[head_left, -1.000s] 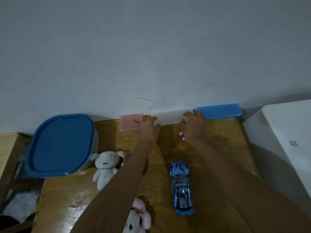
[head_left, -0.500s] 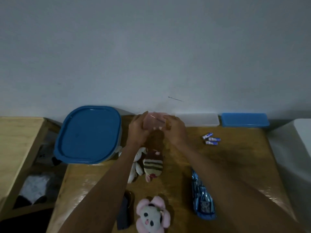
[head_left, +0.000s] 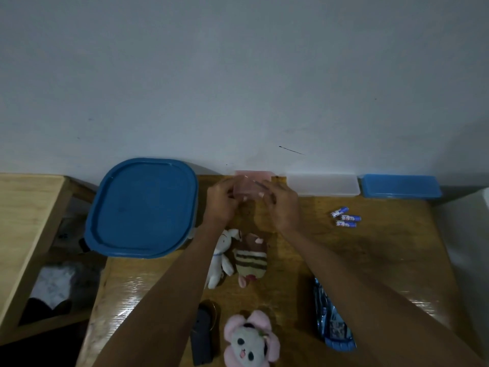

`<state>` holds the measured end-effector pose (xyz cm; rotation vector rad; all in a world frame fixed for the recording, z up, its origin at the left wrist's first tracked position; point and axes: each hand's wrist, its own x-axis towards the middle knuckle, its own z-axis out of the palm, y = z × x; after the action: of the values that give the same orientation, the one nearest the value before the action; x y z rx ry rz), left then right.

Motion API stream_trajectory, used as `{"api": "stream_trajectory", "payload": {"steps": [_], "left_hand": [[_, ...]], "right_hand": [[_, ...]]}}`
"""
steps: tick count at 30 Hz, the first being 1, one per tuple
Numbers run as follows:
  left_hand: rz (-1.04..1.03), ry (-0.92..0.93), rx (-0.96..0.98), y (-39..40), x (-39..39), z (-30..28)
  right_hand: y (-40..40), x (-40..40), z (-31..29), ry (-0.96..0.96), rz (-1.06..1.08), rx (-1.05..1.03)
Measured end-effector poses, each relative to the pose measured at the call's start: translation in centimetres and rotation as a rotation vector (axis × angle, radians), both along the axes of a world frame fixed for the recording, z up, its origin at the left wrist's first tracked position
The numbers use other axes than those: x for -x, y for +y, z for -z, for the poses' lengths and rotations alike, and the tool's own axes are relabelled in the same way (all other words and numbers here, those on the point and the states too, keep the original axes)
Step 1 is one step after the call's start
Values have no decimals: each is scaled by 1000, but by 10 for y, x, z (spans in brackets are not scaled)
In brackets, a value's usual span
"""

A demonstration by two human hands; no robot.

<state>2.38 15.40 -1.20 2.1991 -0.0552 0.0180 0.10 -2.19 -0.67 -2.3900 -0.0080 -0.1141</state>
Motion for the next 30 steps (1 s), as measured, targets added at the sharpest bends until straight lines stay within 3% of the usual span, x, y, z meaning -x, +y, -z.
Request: {"api": "stream_trajectory", "payload": {"steps": [5,12,16,23,30], "left_hand": [[34,-42,-36,1,1,-1],[41,-53,-57,-2,8,-1],[60,-41,-66,-2,7,-1],[49,-46,-105,-2,7,0],[30,-38,-100,-3,7,3]], "right_hand": [[3,-12,-25,-104,110,-68],[14,-39,-43,-3,431,-190],[16,-37,-43,10,417,-209],[8,-20,-21,162,187,78],[20,-20,-18,227,220,222]]}}
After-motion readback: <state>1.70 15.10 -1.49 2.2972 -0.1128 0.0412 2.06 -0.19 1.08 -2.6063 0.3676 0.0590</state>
